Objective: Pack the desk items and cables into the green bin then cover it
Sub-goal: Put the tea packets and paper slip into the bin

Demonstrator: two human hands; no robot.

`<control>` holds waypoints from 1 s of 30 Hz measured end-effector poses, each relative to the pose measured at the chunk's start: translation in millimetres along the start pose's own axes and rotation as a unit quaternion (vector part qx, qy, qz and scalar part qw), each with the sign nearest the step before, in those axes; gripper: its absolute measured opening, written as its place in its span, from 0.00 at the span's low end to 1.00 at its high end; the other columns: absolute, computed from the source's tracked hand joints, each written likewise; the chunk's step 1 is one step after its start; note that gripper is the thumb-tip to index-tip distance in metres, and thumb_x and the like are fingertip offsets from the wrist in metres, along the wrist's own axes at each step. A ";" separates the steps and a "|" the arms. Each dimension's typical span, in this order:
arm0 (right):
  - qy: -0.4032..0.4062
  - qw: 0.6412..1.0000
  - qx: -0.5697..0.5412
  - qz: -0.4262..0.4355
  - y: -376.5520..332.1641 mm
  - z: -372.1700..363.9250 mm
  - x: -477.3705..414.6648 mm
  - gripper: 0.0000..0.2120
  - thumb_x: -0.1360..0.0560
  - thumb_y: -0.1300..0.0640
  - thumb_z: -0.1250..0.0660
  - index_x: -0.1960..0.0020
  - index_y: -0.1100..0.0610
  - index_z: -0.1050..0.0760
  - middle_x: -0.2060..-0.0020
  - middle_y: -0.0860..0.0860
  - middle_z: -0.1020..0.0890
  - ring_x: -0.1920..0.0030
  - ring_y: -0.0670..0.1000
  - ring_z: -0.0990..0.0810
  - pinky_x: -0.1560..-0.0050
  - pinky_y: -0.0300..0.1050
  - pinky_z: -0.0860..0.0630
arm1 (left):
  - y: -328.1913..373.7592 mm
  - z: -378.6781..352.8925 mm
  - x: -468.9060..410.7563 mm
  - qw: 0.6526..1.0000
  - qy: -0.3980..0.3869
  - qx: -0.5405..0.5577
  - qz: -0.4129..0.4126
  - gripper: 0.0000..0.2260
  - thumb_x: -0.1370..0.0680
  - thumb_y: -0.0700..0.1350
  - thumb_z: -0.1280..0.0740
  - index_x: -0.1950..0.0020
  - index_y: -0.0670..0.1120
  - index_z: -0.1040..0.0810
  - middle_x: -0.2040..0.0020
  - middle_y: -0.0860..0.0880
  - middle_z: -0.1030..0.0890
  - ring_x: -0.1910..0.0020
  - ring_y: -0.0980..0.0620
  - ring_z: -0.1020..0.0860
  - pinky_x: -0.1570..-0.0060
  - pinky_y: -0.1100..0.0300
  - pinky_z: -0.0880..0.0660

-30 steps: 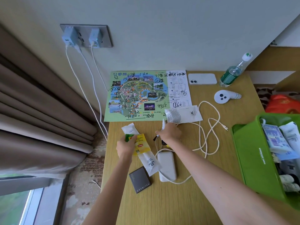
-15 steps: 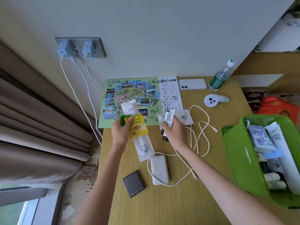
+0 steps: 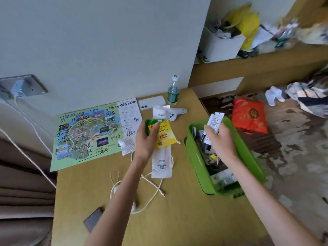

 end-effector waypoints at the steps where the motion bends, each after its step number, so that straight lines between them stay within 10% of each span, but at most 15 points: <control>1: 0.011 1.000 -0.002 -0.008 9.5 15.4 -3.0 0.10 0.23 0.55 0.35 0.62 0.53 0.30 0.70 0.47 0.24 0.70 0.47 0.25 0.70 0.42 0.31 | 0.9 -16.1 3.0 1.000 -0.007 -0.002 0.002 0.11 0.19 0.46 0.35 0.47 0.37 0.27 0.55 0.44 0.19 0.58 0.53 0.21 0.58 0.52 0.22; 7: -0.072 0.994 -0.042 -0.070 61.4 43.2 -1.1 0.14 0.21 0.55 0.36 0.54 0.67 0.28 0.68 0.55 0.27 0.71 0.49 0.30 0.69 0.44 0.35 | -3.0 -81.3 18.3 0.998 -0.055 0.011 0.023 0.02 0.20 0.46 0.35 0.51 0.49 0.25 0.52 0.47 0.17 0.53 0.48 0.17 0.54 0.51 0.20; 13: -0.175 0.979 -0.037 -0.098 92.5 33.5 11.1 0.11 0.19 0.53 0.39 0.50 0.61 0.28 0.67 0.50 0.25 0.72 0.42 0.26 0.71 0.38 0.29 | -5.6 -107.6 23.9 0.998 -0.049 -0.003 0.025 0.03 0.20 0.45 0.35 0.48 0.46 0.24 0.54 0.48 0.17 0.57 0.52 0.18 0.57 0.55 0.20; 17: -0.140 0.987 0.077 -0.024 92.3 44.1 -3.1 0.12 0.20 0.49 0.39 0.55 0.58 0.30 0.72 0.47 0.32 0.78 0.42 0.32 0.76 0.36 0.39 | -3.0 -112.8 23.8 0.999 -0.013 -0.001 0.035 0.02 0.19 0.45 0.35 0.50 0.48 0.25 0.56 0.50 0.18 0.60 0.58 0.18 0.63 0.63 0.22; 22: -0.320 0.902 0.289 0.036 94.7 45.9 4.0 0.15 0.22 0.43 0.37 0.50 0.56 0.30 0.63 0.52 0.20 0.70 0.48 0.25 0.72 0.43 0.32 | 0.3 -125.3 26.7 0.996 0.029 -0.073 0.031 0.07 0.20 0.45 0.35 0.48 0.41 0.26 0.52 0.41 0.19 0.52 0.41 0.19 0.51 0.44 0.22; 30: -0.066 0.947 0.268 0.163 85.9 96.5 -7.2 0.02 0.22 0.58 0.35 0.53 0.54 0.27 0.56 0.46 0.21 0.64 0.43 0.24 0.71 0.32 0.33 | -4.1 -161.7 41.4 0.919 0.092 -0.376 -0.077 0.09 0.18 0.46 0.40 0.49 0.40 0.30 0.52 0.43 0.24 0.63 0.43 0.26 0.70 0.53 0.33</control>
Point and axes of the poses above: each hand's wrist, its own x-axis away from the middle knuckle, its own z-axis out of the back of the hand, y = z × x, the point moved 1 cm from there along -x, towards the middle knuckle
